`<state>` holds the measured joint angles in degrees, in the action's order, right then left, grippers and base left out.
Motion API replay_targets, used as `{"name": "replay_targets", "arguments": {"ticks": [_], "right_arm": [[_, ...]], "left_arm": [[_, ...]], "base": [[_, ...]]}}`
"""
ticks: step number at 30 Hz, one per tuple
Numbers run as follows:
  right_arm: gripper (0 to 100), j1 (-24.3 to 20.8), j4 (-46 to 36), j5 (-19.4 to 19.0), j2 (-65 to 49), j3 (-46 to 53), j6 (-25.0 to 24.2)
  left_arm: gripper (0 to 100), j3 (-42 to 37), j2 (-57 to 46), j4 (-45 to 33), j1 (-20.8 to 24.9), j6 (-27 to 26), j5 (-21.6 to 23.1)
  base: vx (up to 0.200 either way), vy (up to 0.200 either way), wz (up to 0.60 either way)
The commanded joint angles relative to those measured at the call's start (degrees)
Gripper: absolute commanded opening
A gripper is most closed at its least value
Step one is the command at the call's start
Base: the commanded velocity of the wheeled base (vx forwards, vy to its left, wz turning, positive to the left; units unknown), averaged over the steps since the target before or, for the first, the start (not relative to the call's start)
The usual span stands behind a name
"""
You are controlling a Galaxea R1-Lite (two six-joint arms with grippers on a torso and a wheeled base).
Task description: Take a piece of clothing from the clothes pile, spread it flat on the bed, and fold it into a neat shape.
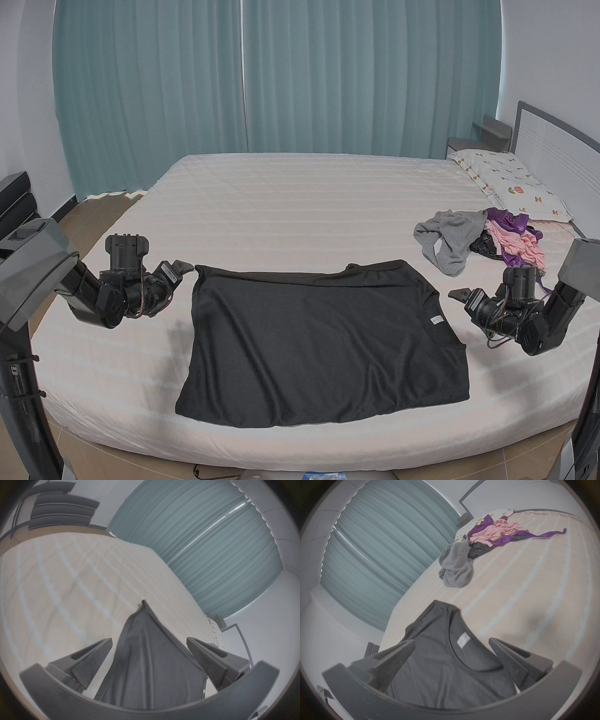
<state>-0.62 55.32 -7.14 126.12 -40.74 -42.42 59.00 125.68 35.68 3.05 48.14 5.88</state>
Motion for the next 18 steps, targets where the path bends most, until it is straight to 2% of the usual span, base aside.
{"name": "replay_targets", "arguments": {"ticks": [1, 7, 11, 15, 18], "right_arm": [[100, -0.3, 7.0, -1.5, -6.9, 13.8, 1.0], [100, -0.6, 7.1, -1.6, -7.6, 18.0, -0.8], [100, -0.5, 7.3, -1.7, -7.6, 21.4, -2.5], [100, -0.3, 7.4, -4.1, -7.8, 23.2, -3.8], [100, -0.3, 9.5, -4.5, -8.2, 24.7, -3.9]], "left_arm": [[100, -15.4, -10.2, 3.9, 3.1, 2.9, 1.9], [100, -23.4, -11.4, 6.3, 5.9, 3.4, 2.3], [100, -28.7, -11.3, 8.2, 7.1, 6.9, 2.7], [100, -33.0, -12.5, 12.0, 7.4, 10.0, 5.4], [100, -36.9, -13.3, 16.3, 7.5, 10.1, 5.9]], "base": [[0.000, 0.000, 0.00], [0.000, 0.000, 0.00], [0.000, 0.000, 0.00], [0.000, 0.000, 0.00], [-0.200, 0.000, 0.00]]}}
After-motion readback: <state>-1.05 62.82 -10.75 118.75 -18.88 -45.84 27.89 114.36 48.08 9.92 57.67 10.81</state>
